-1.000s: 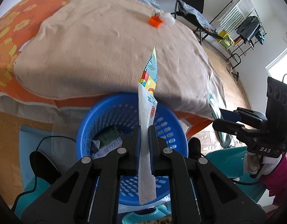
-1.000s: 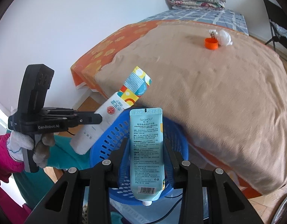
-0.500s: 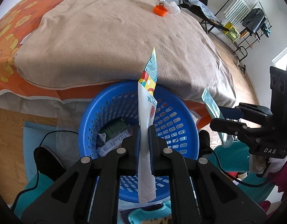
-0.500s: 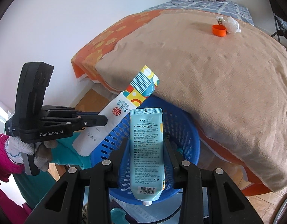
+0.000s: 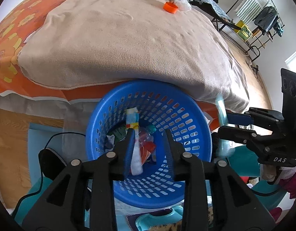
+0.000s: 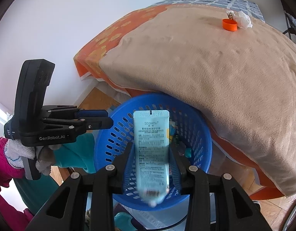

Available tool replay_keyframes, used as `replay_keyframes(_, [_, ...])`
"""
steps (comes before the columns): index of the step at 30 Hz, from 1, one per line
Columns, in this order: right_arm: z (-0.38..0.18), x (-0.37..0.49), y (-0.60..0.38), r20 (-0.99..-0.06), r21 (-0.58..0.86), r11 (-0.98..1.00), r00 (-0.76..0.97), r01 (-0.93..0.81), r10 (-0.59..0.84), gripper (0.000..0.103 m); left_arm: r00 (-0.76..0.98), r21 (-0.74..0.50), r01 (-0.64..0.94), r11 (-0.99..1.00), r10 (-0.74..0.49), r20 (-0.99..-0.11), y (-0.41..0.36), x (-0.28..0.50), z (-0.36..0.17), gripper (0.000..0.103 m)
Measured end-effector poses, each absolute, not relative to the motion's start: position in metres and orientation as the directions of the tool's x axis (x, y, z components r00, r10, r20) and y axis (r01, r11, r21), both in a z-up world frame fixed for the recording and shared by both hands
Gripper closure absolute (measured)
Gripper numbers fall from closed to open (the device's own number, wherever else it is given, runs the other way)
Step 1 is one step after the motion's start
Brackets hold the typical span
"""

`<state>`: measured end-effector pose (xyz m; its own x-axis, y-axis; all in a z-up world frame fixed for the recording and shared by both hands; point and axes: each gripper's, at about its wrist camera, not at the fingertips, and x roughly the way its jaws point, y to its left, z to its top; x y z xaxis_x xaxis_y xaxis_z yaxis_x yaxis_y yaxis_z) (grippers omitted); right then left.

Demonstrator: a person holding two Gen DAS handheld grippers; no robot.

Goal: Collect trash
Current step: 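Carry white packet and blue tube over the blue basket and release both, then move both grippers over the blanket toward the orange cup and tissue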

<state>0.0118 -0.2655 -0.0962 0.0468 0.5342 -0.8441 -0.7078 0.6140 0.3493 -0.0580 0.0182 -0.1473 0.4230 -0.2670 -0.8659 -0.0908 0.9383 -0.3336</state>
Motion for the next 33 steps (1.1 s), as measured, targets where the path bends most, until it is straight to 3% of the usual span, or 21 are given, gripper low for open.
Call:
replay_keyframes(2, [-0.096, 0.012, -0.264, -0.848, 0.338, 0.619, 0.056, -0.708, 0.527, 0.036, 0.426, -0.331, -0.095, 0.939, -0.262, -0.866, 0.020, -0.058, -0.147, 0.063])
replay_keyframes(4, [-0.095, 0.011, -0.263, -0.853, 0.313, 0.629, 0.081, -0.712, 0.516, 0.026, 0.426, -0.328, -0.099, 0.940, -0.258, -0.867, 0.021, -0.058, -0.147, 0.063])
replay_keyframes(11, [-0.095, 0.010, -0.260, -0.860, 0.287, 0.631, 0.096, -0.721, 0.501, 0.020, 0.422, -0.324, -0.115, 0.939, -0.249, -0.872, 0.024, -0.057, -0.149, 0.056])
replay_keyframes(15, [-0.093, 0.009, -0.263, -0.864, 0.266, 0.635, 0.114, -0.725, 0.491, 0.018, 0.434, -0.314, -0.120, 0.942, -0.235, -0.870, 0.024, -0.058, -0.146, 0.045])
replay_keyframes(33, [-0.077, 0.020, -0.272, -0.849, 0.221, 0.688, 0.211, -0.691, 0.484, 0.012, 0.467, -0.252, -0.097, 0.963, -0.180, -0.866, 0.014, -0.049, -0.130, 0.041])
